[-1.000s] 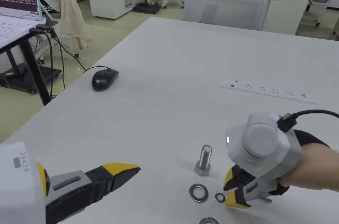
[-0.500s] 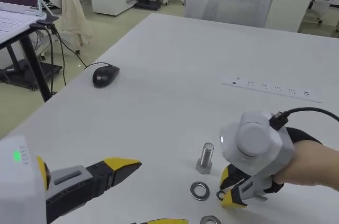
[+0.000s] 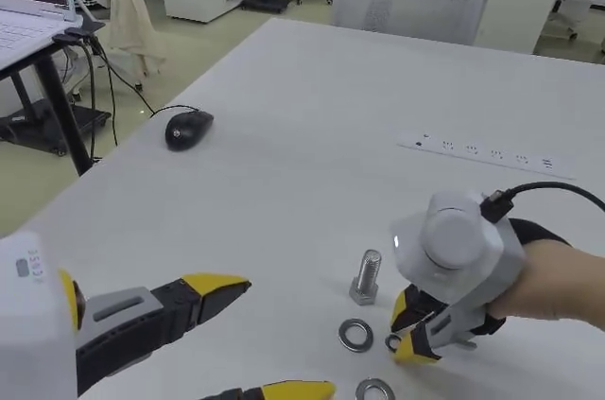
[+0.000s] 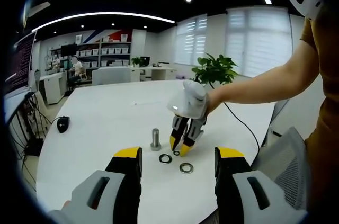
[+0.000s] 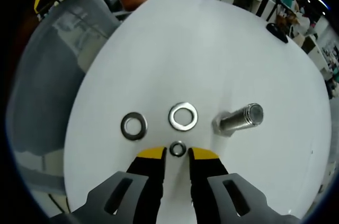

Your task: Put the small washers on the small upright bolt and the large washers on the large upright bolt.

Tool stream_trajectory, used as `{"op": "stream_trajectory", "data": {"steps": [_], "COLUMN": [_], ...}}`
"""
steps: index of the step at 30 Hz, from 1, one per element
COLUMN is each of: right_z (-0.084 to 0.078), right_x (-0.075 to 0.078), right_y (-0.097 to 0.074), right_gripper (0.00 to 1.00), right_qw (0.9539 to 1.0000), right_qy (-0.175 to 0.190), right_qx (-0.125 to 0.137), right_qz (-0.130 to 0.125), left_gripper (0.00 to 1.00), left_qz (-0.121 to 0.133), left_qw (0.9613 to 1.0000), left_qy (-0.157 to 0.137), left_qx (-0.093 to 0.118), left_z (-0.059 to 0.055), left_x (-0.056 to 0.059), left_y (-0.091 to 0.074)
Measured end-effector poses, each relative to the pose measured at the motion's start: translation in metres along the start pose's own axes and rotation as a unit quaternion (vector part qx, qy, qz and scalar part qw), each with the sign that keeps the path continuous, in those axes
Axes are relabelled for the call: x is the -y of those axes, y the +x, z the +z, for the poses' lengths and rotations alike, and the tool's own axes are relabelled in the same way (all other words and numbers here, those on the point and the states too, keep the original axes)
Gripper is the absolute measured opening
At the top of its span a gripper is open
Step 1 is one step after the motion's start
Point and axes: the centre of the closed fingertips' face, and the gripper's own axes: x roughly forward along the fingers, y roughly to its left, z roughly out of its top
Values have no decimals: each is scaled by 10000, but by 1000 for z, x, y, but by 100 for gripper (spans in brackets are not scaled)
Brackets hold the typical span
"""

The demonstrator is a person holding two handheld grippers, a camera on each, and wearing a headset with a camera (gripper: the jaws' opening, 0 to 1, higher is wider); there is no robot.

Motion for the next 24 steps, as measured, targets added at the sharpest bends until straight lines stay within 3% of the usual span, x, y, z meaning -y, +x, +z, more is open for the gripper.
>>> {"op": "stream_trajectory", "data": {"steps": [4, 17, 24], "right_z": [0, 0, -7], "right_x": [-2, 0, -7], "right_y": [0, -1, -6], "right_gripper": [15, 12, 12], "right_qw": [9998, 9999, 9997], "right_qy": [-156, 125, 226], "right_qx": [-84, 31, 26], "right_qz": [18, -83, -88], "left_gripper": [54, 54, 54], "left_qz": [16, 53, 55], "left_qw": [10000, 10000, 10000], "left_qy": [-5, -5, 14], "left_qx": [-3, 13, 6], "left_z": [-1, 0, 0], "left_x": [-1, 0, 0], "left_y": [-1, -3, -3]}}
